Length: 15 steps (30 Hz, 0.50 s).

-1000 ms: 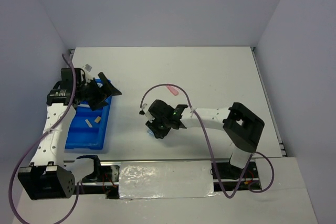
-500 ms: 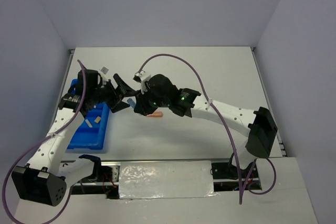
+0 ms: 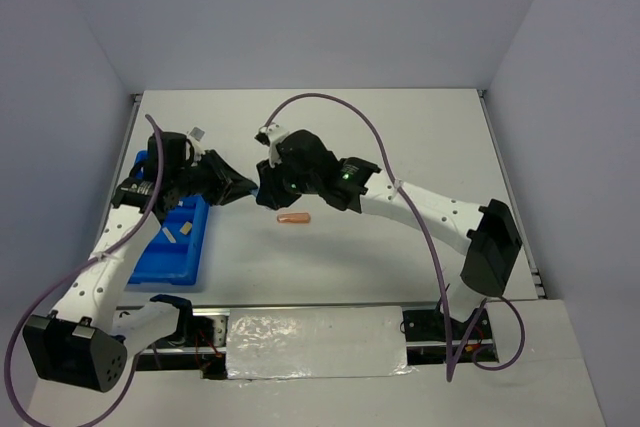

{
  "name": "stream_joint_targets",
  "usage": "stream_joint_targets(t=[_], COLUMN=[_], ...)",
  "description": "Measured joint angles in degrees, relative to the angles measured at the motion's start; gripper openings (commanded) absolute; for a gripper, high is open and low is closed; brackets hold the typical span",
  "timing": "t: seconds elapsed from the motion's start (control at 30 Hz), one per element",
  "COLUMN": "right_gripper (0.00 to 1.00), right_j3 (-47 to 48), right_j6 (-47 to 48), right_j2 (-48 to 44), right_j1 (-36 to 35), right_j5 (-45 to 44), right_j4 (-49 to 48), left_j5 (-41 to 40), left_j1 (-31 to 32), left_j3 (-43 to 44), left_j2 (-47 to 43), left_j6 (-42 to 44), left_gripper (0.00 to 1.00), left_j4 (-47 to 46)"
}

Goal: Sort the stationery into containers
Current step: Pick up the stationery from the center of the board, then place the stationery in the storage box.

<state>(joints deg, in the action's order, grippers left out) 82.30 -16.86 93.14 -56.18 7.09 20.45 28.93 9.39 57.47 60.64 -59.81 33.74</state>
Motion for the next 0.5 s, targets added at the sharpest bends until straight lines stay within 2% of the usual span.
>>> stream_joint_targets(t=[0.03, 0.1, 0.17, 0.2, 0.23, 0.27, 0.4, 0.5], right_gripper=[0.20, 0.24, 0.44, 0.59, 0.93, 0.99, 1.00, 1.00], right_j3=[0.3, 0.7, 0.7, 0.6, 0.3, -0.2, -3.9, -8.2], right_j6=[0.0, -0.1, -0.6, -1.2, -1.8, -2.4, -3.4, -4.1], right_j2=[0.2, 0.6, 0.7, 0.7, 0.7, 0.5, -1.5, -5.1], right_j1=[0.1, 0.4, 0.8, 1.1, 1.5, 2.1, 5.6, 9.9], right_j5=[0.0, 0.6, 1.8, 2.6, 3.5, 4.2, 4.7, 4.8], right_j4=[0.4, 0.7, 0.3, -0.2, -0.9, -1.8, -2.2, -1.5], left_j5=[-0.2, -0.9, -2.6, -3.7, -5.9, -8.1, -21.1, -28.5], left_j1=[0.0, 0.0, 0.2, 0.4, 0.7, 0.7, -0.5, -6.1], left_j3=[0.0, 0.5, 2.3, 3.5, 4.8, 6.0, 11.3, 10.4], left_j2=[0.1, 0.4, 0.9, 1.1, 1.2, 1.2, 1.0, -0.7], left_j6=[0.0, 1.0, 2.0, 2.7, 3.1, 3.6, 3.8, 4.0], left_gripper=[0.00, 0.00, 0.00, 0.00, 0.00, 0.00, 0.00, 0.00], left_j4=[0.0, 1.1, 3.7, 5.0, 6.5, 8.3, 19.2, 25.6])
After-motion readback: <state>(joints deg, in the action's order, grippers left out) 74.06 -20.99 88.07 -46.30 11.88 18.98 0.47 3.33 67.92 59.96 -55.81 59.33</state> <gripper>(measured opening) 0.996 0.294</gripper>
